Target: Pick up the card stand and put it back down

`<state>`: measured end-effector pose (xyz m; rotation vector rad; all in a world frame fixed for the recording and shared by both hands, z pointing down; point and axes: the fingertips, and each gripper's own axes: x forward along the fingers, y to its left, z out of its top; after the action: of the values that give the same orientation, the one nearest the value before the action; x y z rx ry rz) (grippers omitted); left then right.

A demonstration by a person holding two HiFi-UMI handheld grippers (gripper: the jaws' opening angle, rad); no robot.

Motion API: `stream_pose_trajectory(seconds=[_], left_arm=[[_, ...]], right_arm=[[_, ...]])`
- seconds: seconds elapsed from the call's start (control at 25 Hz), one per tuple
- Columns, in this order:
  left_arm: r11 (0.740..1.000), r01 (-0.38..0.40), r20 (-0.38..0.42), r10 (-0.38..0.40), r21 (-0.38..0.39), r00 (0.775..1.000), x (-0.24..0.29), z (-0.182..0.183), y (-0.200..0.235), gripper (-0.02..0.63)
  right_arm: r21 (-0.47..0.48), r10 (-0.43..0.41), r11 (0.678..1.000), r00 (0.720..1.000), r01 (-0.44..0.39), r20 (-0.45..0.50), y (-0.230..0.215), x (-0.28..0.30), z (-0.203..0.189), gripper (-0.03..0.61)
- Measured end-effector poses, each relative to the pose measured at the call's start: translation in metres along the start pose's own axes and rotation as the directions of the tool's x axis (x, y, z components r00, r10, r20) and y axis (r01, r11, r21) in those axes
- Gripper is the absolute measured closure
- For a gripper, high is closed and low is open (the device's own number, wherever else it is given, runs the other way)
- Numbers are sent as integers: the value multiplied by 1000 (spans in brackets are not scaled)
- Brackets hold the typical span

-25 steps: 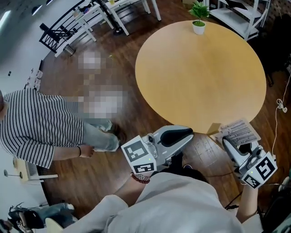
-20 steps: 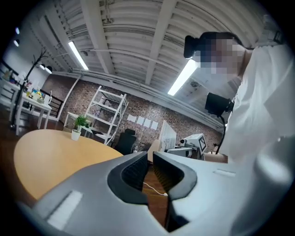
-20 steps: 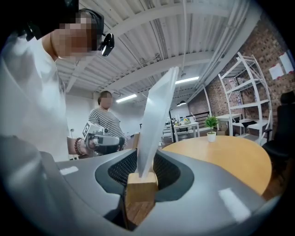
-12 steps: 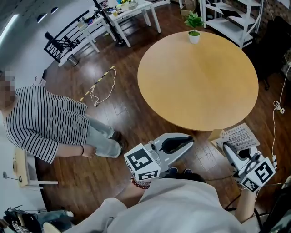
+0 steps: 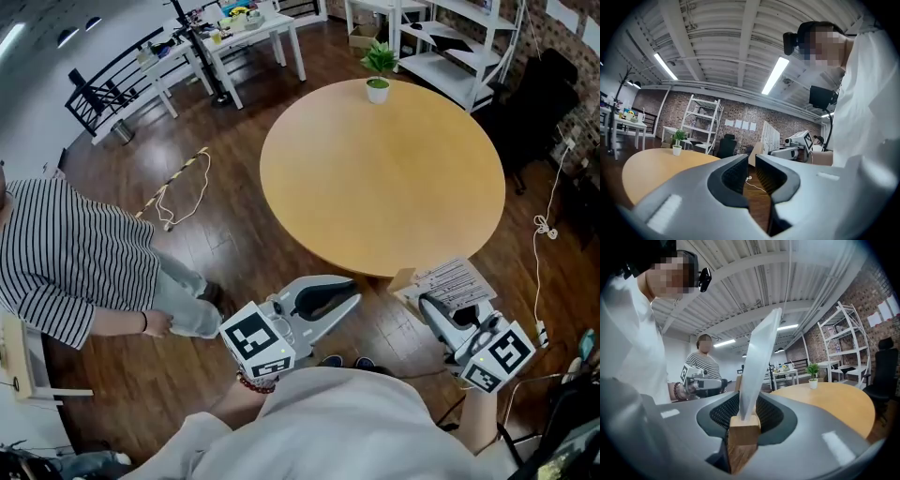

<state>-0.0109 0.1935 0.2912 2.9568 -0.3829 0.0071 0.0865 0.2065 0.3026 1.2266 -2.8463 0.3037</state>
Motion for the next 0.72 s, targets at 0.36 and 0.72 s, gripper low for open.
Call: stream_pose_trajectory(seconds=[0.36,0.72], left_arm=[[998,1,-11,-1,-64,1000,-11,-10,2,578],[989,-36,-63,27,-145,998,-69,-41,67,578]], right_arm=[[6,8,1000,998,-8,-67,7,11,-8,457],[144,-176,970,975,195,-133,-44,71,-60,457]])
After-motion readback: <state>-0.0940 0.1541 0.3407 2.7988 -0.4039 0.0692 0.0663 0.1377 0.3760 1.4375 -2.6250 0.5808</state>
